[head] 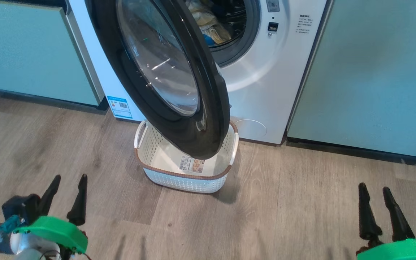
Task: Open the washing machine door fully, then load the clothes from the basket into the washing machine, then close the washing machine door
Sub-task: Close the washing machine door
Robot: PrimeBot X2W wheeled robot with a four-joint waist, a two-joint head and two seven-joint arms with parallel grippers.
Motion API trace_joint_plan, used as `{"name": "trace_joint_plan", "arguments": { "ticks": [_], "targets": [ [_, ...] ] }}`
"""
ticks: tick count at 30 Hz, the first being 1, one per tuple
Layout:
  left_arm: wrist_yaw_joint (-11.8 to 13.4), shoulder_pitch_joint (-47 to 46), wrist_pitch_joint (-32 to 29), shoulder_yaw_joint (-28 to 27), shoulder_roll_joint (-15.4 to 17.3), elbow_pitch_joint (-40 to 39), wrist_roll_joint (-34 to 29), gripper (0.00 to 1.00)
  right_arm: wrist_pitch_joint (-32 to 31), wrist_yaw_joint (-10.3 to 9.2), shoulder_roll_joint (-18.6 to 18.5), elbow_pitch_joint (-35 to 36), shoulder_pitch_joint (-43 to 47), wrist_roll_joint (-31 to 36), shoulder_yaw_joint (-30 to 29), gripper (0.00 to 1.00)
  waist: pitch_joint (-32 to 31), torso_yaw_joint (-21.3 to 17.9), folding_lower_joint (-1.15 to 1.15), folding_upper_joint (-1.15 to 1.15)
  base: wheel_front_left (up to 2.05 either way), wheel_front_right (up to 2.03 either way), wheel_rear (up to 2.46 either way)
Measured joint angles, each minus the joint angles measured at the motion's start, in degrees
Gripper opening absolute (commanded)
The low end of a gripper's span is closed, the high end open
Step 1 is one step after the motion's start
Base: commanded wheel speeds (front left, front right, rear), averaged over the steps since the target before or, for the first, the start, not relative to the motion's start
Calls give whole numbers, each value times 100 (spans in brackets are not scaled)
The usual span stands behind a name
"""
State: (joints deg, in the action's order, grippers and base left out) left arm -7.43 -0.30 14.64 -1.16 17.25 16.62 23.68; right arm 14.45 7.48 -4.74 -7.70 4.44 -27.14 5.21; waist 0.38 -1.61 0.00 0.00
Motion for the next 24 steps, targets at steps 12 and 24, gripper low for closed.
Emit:
{"name": "trace_joint_plan", "arguments": {
  "ticks": [12, 24],
  "targets": [
    [-1, -5, 0, 254, -126, 5, -57, 100, 0, 0, -27, 739, -552, -849, -265, 0, 29, 207, 0, 0, 0, 0, 0],
    [0, -45, 0, 522, -127, 141, -109, 100, 19, 0, -245, 1742, -1950, -1938, 328, 0, -110, 626, 0, 0, 0, 0, 0]
  ]
}}
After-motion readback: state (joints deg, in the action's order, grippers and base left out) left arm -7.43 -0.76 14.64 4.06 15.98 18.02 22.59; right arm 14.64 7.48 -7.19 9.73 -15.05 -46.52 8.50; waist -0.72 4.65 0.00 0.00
